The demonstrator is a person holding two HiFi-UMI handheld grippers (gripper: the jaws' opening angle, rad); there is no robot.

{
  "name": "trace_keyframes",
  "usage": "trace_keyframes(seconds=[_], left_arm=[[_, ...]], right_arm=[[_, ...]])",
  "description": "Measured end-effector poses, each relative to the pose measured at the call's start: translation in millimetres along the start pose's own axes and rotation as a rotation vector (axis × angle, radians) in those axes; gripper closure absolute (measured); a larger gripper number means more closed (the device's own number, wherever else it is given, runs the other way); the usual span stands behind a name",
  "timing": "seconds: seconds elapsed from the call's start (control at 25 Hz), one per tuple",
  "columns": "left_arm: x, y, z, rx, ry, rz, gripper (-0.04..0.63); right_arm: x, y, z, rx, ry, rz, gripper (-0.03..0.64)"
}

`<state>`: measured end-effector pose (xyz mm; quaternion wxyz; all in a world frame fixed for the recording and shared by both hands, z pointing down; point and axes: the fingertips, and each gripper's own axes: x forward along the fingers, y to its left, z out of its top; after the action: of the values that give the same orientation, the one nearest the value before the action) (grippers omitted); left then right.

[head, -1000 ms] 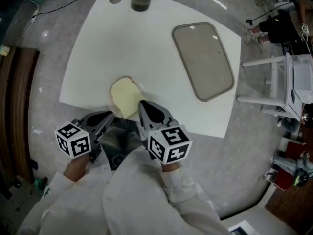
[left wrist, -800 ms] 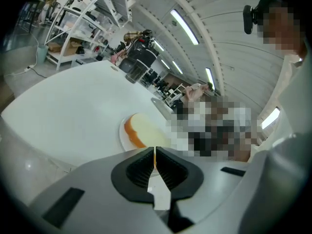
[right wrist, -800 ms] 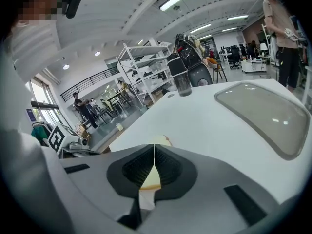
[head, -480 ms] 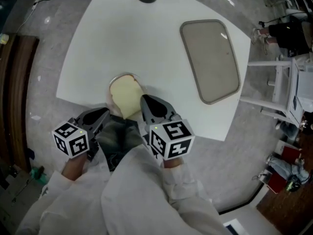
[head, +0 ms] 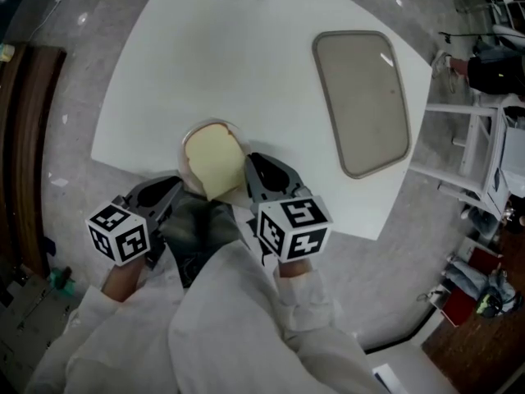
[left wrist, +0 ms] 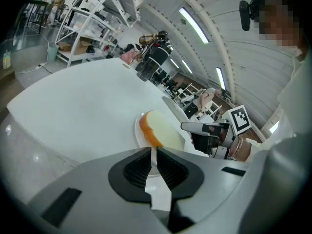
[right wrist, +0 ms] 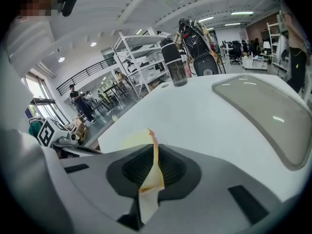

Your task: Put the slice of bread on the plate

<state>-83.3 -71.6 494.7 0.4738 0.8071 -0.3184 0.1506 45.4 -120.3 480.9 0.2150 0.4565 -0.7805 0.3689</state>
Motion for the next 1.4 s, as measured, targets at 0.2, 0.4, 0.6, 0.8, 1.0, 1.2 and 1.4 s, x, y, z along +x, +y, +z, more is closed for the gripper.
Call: trace_keyframes(seconds=[0.2, 0.4, 0.6, 0.8, 1.0, 1.2, 1.4], left_arm=[[0.5, 5.4, -1.4, -0.019, 0.002, 0.006, 0.546], [2.4, 8.5, -5.7, -0.030, 0.026, 0.015, 0.517], [5.7, 12.7, -5.5, -0.046, 0.035, 0.018, 0.509], [9.1, 11.9, -7.5, -0.057, 0.049, 0.008, 0.505], [8.7, 11.0, -10.1, -0.067, 0.052, 0.004, 0.502], [11.4, 11.1, -10.8, -0.096, 0.043, -0.012, 0.502], [11.6, 10.0, -9.9, -0.097, 0.037, -0.003, 0.502]], right_arm=[[6.5, -3.2, -4.1, -0.006, 0.025, 0.012, 0.600], [11.2, -10.1, -5.0, -0.013, 0.054, 0.014, 0.598], [18.1, -19.9, -1.2, -0.026, 0.081, 0.014, 0.548], [25.0, -23.3, -4.6, -0.039, 0.125, 0.035, 0.537], [29.3, -20.6, -10.9, -0.018, 0.152, 0.074, 0.537], [31.5, -21.0, -17.4, 0.006, 0.177, 0.106, 0.538], [31.7, -18.6, -24.6, 0.042, 0.187, 0.107, 0.538]])
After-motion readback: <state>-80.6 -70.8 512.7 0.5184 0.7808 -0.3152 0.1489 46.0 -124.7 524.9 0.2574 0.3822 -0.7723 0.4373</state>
